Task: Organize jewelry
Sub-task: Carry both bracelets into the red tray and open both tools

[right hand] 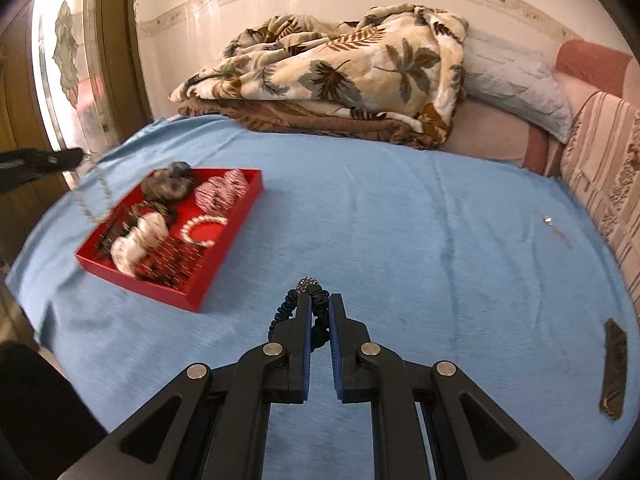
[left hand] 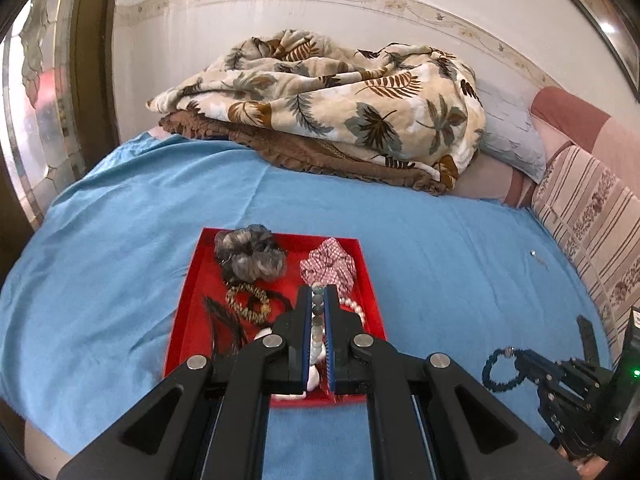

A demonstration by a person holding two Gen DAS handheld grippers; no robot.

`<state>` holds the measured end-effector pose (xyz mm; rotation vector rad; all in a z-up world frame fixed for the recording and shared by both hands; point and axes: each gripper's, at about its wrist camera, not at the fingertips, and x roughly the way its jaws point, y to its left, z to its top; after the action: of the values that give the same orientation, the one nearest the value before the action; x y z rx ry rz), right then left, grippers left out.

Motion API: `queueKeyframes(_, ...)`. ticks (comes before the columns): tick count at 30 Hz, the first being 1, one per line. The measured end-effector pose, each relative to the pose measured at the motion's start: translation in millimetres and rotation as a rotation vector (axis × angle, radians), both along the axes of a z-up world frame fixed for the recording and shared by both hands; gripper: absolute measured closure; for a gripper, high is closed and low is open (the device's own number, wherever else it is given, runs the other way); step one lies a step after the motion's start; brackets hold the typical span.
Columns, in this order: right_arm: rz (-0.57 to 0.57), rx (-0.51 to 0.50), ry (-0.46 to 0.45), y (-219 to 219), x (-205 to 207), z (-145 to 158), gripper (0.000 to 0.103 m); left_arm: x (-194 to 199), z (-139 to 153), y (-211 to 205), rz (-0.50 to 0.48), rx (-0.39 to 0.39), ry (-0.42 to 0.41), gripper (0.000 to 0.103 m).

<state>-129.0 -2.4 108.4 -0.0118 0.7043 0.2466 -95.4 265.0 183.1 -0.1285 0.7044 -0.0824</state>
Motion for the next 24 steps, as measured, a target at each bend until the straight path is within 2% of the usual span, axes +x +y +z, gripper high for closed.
queueKeyframes(8, 0.057, 0.040, 0.044, 45.0, 30.1, 23.7, 0.093, 58.3, -27.6, 32.1, -0.024, -0.085, 0.073, 0.097)
queueKeyframes(14, 0.092, 0.026, 0.077, 88.5, 63.0, 26.0, 0.093, 87.3, -53.8, 50.4, -0.040, -0.167, 0.111, 0.097)
queueKeyframes(22, 0.128, 0.008, 0.102, 141.8, 113.8, 27.2, 0.093, 115.1, -71.8, 64.1, -0.139, -0.368, 0.155, 0.098)
queueKeyframes(24, 0.130, 0.023, 0.113, 149.9, 130.4, 28.6, 0.093, 121.9, -80.3, 66.4, -0.141, -0.392, 0.182, 0.098)
